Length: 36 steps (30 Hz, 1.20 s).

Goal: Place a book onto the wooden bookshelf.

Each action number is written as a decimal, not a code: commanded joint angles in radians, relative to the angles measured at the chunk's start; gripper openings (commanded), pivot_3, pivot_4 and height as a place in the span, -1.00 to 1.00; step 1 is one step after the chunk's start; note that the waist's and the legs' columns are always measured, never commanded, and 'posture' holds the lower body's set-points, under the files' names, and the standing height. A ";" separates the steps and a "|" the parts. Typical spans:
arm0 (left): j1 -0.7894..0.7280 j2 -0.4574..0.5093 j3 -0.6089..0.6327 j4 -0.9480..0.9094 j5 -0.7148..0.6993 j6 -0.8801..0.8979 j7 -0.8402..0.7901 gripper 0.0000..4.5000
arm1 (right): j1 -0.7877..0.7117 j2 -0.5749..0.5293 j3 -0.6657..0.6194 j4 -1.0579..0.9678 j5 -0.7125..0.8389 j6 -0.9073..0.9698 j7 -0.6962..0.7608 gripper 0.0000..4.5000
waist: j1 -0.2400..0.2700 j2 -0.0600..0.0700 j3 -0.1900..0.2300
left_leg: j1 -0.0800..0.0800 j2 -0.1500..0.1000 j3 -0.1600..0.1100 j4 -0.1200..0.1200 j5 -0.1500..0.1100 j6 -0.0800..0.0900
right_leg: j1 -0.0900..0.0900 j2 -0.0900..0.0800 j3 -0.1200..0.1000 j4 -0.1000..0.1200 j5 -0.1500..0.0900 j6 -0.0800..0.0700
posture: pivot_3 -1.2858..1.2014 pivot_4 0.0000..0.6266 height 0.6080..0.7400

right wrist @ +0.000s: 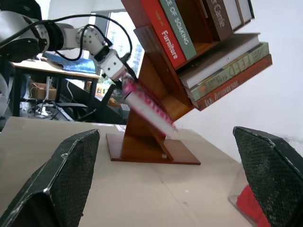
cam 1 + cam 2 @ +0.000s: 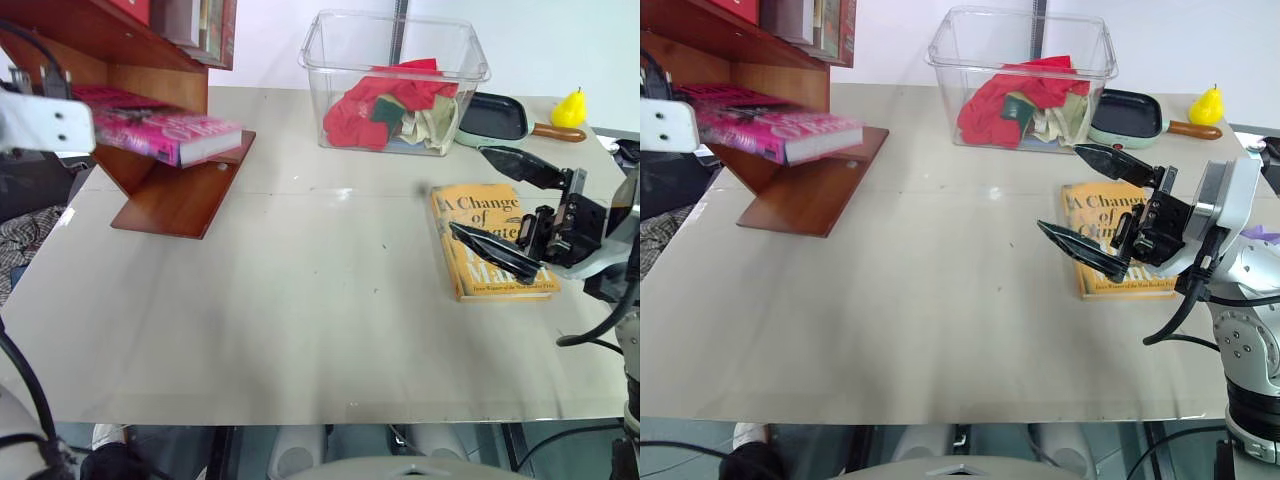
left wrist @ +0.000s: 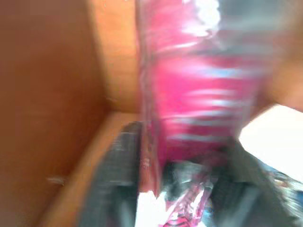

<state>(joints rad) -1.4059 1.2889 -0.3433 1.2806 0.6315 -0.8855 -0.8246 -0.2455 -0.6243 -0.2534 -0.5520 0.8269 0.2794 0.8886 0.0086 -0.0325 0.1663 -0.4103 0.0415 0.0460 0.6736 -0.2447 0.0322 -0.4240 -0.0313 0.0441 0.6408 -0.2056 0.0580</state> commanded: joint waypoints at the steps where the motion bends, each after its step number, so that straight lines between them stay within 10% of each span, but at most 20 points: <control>1: 0.020 0.058 0.085 0.004 -0.121 -0.010 -0.126 0.54 | -0.012 -0.013 -0.024 -0.015 0.019 -0.006 0.002 1.00 | -0.011 0.000 0.000 | 0.000 0.000 0.001 0.000 0.000 0.000 | 0.000 0.000 0.001 0.000 0.001 -0.002 | 0.03 -0.52 1.00; 3: 0.029 0.080 0.156 -0.018 -0.231 -0.001 -0.242 0.91 | -0.025 -0.014 -0.015 0.004 0.017 -0.007 0.014 1.00 | -0.022 -0.001 -0.001 | -0.001 0.000 0.002 0.000 0.000 0.000 | 0.000 -0.002 0.001 -0.001 0.001 -0.002 | 0.03 -0.52 1.00; 7: 0.097 0.108 0.323 -0.152 -0.541 0.111 -0.584 0.96 | -0.060 -0.014 -0.004 0.054 0.021 -0.009 0.049 1.00 | -0.023 -0.005 0.000 | -0.007 -0.001 0.003 0.000 0.000 0.000 | -0.007 -0.002 0.001 0.000 0.003 0.001 | 0.03 -0.52 1.00; 11: 0.477 0.219 0.525 -0.655 -0.915 0.688 -0.788 0.96 | -0.111 -0.008 0.015 0.128 0.015 -0.009 0.095 1.00 | -0.032 -0.005 0.000 | -0.006 0.004 0.003 -0.001 0.000 0.000 | -0.008 -0.003 0.002 0.001 0.002 0.001 | 0.03 -0.52 1.00; 17: 0.891 0.191 0.875 -1.381 -1.275 1.551 -0.731 0.96 | -0.155 -0.008 0.037 0.187 0.002 -0.009 0.139 1.00 | -0.021 -0.004 0.001 | -0.005 0.005 0.003 0.000 0.000 0.000 | -0.007 -0.003 0.000 0.002 0.000 -0.001 | 0.03 -0.52 1.00; 21: 0.953 -0.084 0.869 -1.730 -1.572 1.768 -0.347 0.96 | -0.110 -0.035 0.020 0.174 -0.029 0.001 0.131 1.00 | -0.019 0.002 -0.002 | -0.004 0.005 0.003 0.001 0.000 0.000 | -0.005 -0.002 0.000 0.002 -0.002 0.001 | 0.03 -0.52 1.00; 26: 1.144 -0.407 0.731 -1.924 -1.538 1.736 -0.053 0.96 | 0.081 -0.085 -0.048 0.075 -0.062 0.019 0.080 1.00 | -0.021 0.006 -0.005 | -0.003 -0.001 -0.001 0.001 0.000 0.000 | -0.003 0.000 0.002 0.004 0.001 0.003 | 0.03 -0.52 1.00; 36: 1.402 -0.575 0.622 -1.771 -1.304 1.499 -0.009 0.96 | 0.587 -0.071 -0.273 -0.057 -0.162 0.002 0.026 1.00 | -0.016 0.006 -0.008 | -0.002 -0.001 0.002 0.001 0.000 0.000 | -0.003 -0.001 0.004 0.001 -0.001 -0.001 | 0.03 -0.52 1.00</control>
<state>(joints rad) -0.0191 0.7151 0.2829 -0.5022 -0.7140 0.6848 -0.8209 0.2880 -0.7090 -0.4681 -0.5648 0.6896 0.3115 0.9203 -0.0071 -0.0266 0.1583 -0.4119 0.0402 0.0477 0.6749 -0.2447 0.0320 -0.4263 -0.0323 0.0479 0.6417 -0.2071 0.0567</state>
